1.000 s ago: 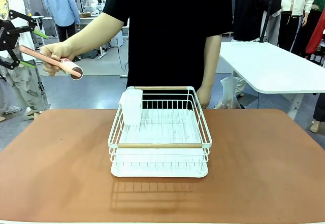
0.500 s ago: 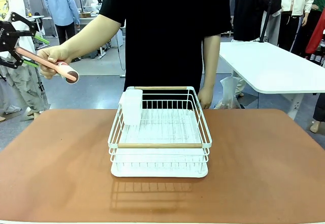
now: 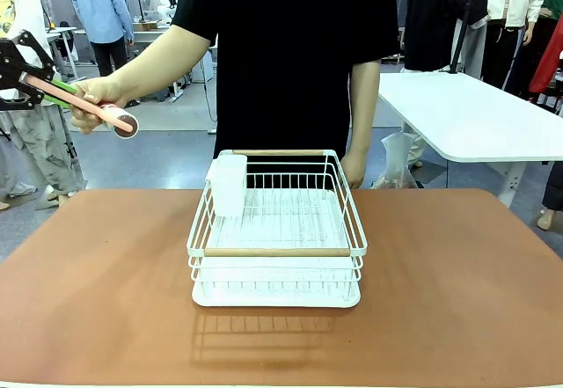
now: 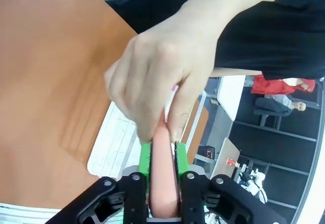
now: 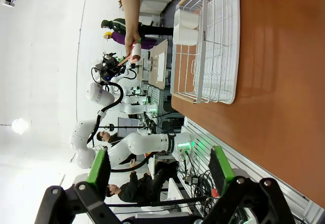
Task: Clean the table.
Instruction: Pick up the Lint Roller when the human hands it over.
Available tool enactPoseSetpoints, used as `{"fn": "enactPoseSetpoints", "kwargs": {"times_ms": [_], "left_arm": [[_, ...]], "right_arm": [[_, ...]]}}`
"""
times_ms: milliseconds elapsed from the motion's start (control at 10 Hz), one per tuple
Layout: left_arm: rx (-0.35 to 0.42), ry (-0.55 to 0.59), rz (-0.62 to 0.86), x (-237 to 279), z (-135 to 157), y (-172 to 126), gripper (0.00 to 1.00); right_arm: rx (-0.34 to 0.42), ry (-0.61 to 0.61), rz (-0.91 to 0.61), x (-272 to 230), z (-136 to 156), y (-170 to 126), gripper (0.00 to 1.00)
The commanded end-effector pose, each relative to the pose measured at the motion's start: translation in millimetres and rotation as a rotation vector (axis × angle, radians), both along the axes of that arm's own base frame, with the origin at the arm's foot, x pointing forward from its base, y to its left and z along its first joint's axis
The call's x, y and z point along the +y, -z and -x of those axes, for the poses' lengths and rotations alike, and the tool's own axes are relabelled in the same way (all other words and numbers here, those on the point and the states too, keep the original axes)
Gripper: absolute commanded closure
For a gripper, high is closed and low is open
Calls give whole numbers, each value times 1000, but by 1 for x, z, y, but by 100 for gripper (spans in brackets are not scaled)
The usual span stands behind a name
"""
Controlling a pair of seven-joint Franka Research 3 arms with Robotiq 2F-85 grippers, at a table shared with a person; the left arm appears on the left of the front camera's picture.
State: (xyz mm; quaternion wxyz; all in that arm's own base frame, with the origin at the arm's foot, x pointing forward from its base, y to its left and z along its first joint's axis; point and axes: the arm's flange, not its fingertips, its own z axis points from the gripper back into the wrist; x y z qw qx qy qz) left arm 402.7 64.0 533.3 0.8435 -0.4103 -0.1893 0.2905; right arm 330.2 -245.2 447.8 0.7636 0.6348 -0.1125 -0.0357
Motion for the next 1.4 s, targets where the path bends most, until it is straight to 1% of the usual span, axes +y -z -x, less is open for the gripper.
{"fn": "enactPoseSetpoints", "kwargs": {"times_ms": [0, 600, 700, 800, 900, 1300], "left_arm": [[-8, -8, -13, -2, 4, 1, 100], [-11, 35, -1, 4, 10, -2, 100], [-26, 57, -2, 7, 11, -2, 100], [-32, 126, 9, 12, 11, 1, 100], [-7, 17, 1, 4, 3, -2, 100], [-7, 17, 1, 4, 3, -2, 100]], "right_arm": [[-7, 0, -10, 1, 2, -4, 0], [-7, 0, -10, 1, 2, -4, 0], [-7, 0, -10, 1, 2, -4, 0], [-7, 0, -10, 1, 2, -4, 0], [-7, 0, -10, 1, 2, -4, 0], [-7, 0, -10, 1, 2, -4, 0]]}}
